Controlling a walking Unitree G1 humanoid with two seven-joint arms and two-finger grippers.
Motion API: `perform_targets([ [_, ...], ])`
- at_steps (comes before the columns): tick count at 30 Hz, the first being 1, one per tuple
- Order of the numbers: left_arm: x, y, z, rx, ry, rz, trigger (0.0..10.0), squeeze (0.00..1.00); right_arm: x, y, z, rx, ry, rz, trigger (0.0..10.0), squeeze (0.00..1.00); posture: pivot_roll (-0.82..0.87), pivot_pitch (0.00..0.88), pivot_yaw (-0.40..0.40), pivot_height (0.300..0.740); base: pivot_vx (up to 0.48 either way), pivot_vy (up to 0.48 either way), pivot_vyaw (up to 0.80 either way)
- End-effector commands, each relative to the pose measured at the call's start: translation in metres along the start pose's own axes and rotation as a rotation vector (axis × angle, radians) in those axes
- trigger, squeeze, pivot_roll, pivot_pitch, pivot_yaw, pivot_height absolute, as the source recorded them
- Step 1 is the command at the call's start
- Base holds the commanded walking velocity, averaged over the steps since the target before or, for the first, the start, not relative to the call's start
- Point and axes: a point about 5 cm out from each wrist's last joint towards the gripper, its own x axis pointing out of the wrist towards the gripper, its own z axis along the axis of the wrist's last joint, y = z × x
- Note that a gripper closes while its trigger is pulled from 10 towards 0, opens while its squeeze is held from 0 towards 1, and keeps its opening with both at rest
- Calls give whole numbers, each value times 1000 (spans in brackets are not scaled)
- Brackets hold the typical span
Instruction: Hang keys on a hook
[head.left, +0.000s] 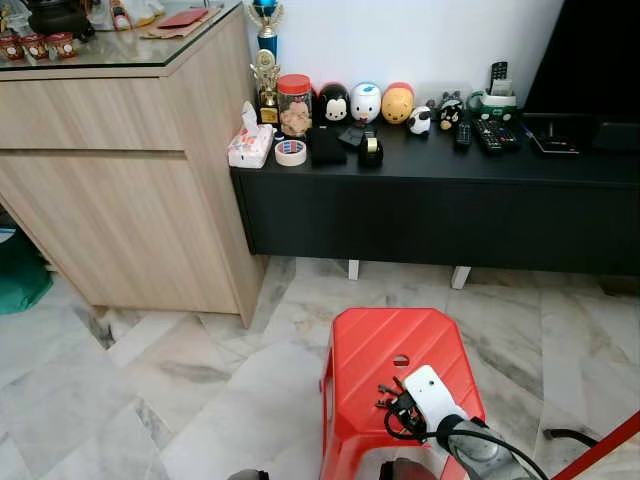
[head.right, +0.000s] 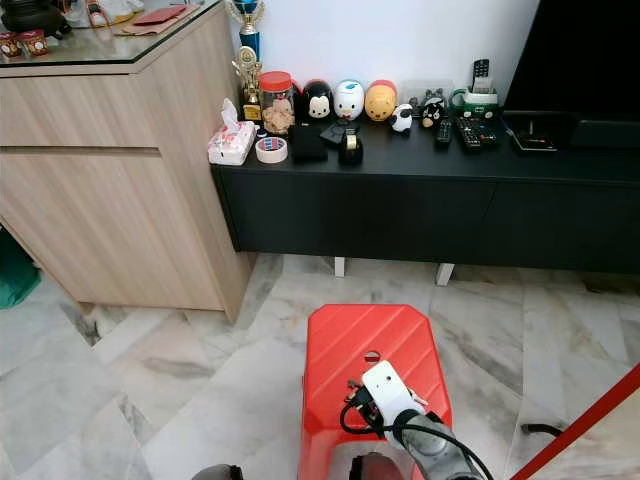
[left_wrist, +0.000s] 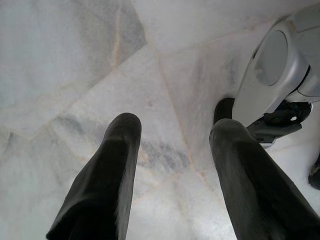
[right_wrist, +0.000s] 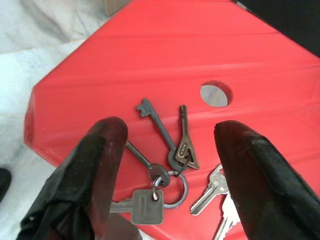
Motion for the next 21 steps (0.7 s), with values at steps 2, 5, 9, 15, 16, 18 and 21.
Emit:
perform_targets([
  [2,6,-14,14,25,-38,-27,10000,0,2,-4,3,4,27,-14,10000,1000,45,0,-8,635,0,0,0],
  [5,9,-20,24,40,-70,-36,10000,0,3,-4,4,32,32,-3,10000,251,60,0,-12,635,0,0,0],
  [9,12,-23,45,62,-159,-60,10000,0,2,-3,1,44,49,8,10000,0,79,0,-13,635,0,0,0],
  [15,12,-27,64,101,-258,-91,10000,0,4,-3,3,31,69,17,10000,0,107,21,-9,635,0,0,0],
  [16,12,-28,66,112,-271,-96,10000,0,4,-3,5,27,70,19,10000,0,111,25,-8,635,0,0,0],
  [18,12,-28,68,120,-281,-101,10000,0,5,-4,6,20,75,16,10000,0,116,31,-5,635,0,0,0],
  [21,11,-30,69,137,-305,-112,10000,0,6,-9,9,21,78,-19,10000,0,129,47,3,635,0,0,0],
])
